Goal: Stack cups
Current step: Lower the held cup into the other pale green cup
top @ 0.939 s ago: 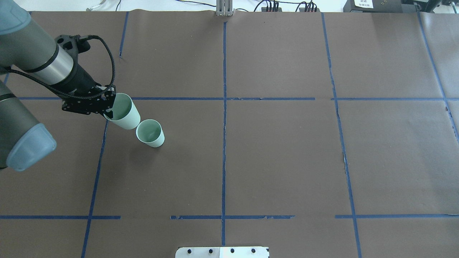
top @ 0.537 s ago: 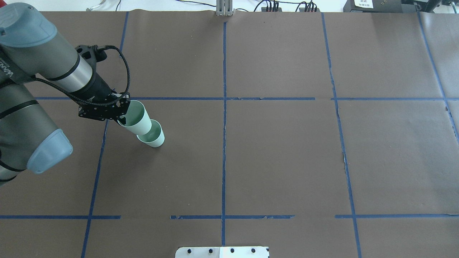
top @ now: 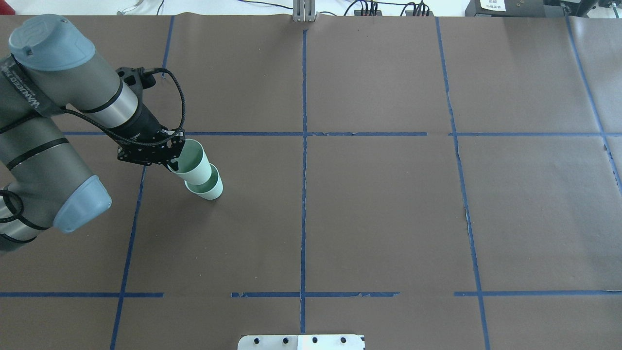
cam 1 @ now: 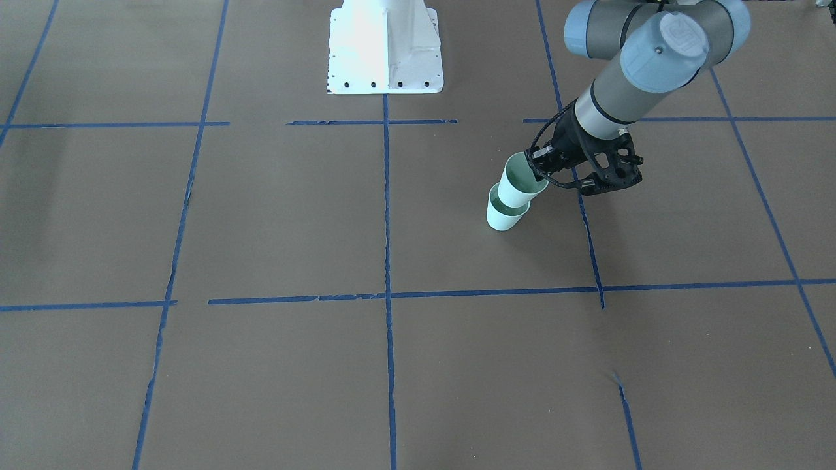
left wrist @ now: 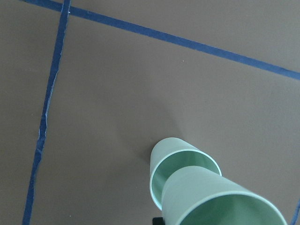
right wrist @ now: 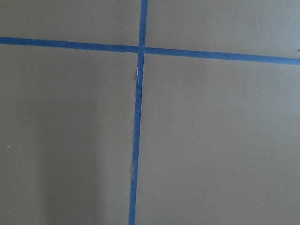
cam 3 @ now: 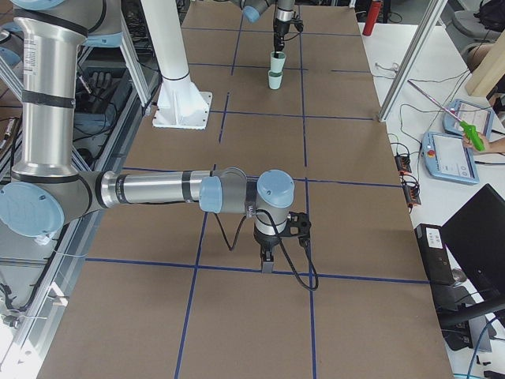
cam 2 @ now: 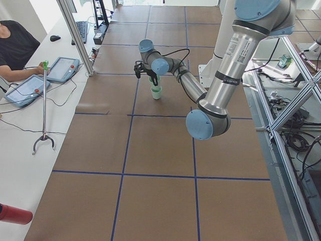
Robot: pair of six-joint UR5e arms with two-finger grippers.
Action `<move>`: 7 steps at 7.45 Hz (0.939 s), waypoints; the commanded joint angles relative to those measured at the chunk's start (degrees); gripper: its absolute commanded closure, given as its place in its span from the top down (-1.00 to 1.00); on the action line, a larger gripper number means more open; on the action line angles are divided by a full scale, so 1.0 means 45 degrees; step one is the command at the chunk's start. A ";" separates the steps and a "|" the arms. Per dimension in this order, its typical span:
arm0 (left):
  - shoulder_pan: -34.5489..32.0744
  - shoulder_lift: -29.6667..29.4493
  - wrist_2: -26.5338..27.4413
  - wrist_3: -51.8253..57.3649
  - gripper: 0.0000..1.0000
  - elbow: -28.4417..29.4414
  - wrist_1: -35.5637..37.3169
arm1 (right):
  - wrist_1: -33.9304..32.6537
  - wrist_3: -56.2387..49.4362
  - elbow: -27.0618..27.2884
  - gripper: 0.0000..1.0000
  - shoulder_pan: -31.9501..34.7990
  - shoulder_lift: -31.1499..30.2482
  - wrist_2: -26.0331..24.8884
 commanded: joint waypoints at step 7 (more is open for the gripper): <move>0.0007 -0.0009 0.0059 0.0118 1.00 0.0227 -0.0620 | 0.0018 0.0000 -0.0002 1.00 0.0000 0.0000 0.0000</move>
